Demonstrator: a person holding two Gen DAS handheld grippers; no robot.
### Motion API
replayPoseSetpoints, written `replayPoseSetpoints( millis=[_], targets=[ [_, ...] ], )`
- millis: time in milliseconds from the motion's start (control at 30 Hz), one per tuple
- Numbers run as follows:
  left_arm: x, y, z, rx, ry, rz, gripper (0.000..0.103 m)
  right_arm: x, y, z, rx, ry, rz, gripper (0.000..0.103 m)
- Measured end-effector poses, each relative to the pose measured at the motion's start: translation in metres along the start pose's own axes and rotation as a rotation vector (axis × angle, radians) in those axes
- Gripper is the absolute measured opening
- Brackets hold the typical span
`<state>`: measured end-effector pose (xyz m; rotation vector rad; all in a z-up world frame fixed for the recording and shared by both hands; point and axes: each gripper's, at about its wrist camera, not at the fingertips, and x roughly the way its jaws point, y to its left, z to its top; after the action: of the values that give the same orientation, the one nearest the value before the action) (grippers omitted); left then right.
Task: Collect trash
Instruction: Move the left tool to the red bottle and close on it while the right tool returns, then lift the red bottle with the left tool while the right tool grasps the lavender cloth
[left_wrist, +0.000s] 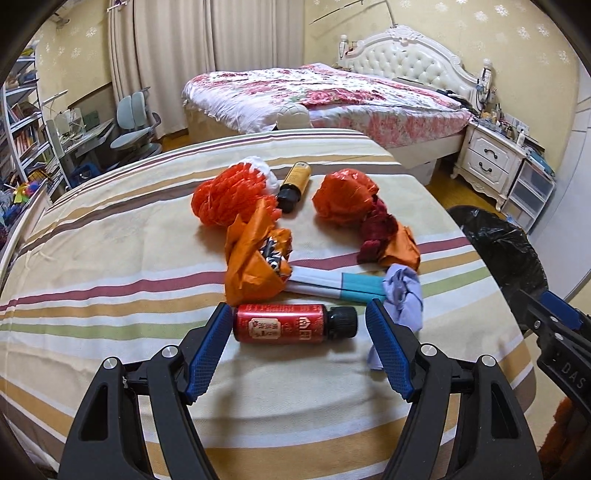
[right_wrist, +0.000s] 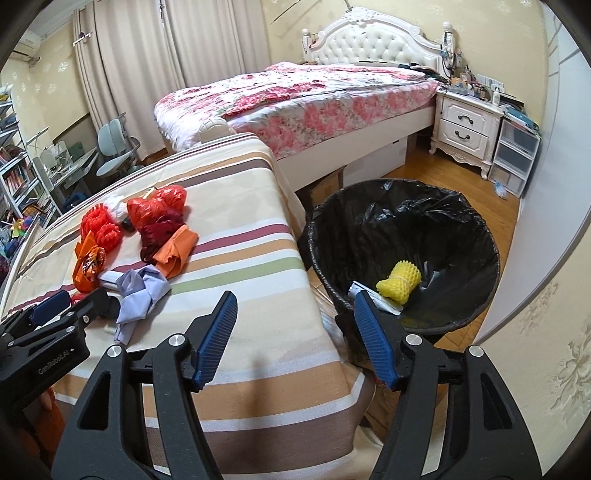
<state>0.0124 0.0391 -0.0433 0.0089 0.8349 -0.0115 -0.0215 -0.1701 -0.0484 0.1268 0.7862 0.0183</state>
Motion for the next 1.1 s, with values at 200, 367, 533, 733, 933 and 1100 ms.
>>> replayPoseSetpoints(
  millis=[200, 367, 533, 733, 933, 1100],
  targets=[
    [0.006, 0.005, -0.003, 0.005, 0.018, 0.003, 0.075, 0.005, 0.005, -0.001, -0.006, 0.012, 0.008, 0.065],
    [0.013, 0.007, -0.003, 0.002, 0.047, -0.009, 0.075, 0.007, 0.005, -0.002, -0.004, 0.020, 0.012, 0.065],
    [0.014, 0.011, -0.005, -0.002, 0.057, -0.026, 0.071, 0.010, 0.006, -0.003, -0.002, 0.025, 0.014, 0.065],
    [0.009, 0.015, -0.009, -0.004, 0.043, -0.036, 0.071, 0.012, 0.010, -0.004, -0.006, 0.032, 0.022, 0.065],
    [0.001, 0.029, -0.012, -0.024, 0.028, -0.017, 0.071, 0.008, 0.023, -0.002, -0.023, 0.028, 0.045, 0.065],
    [-0.005, 0.046, -0.012, -0.040, 0.000, 0.026, 0.071, 0.007, 0.042, 0.000, -0.051, 0.032, 0.081, 0.065]
  ],
)
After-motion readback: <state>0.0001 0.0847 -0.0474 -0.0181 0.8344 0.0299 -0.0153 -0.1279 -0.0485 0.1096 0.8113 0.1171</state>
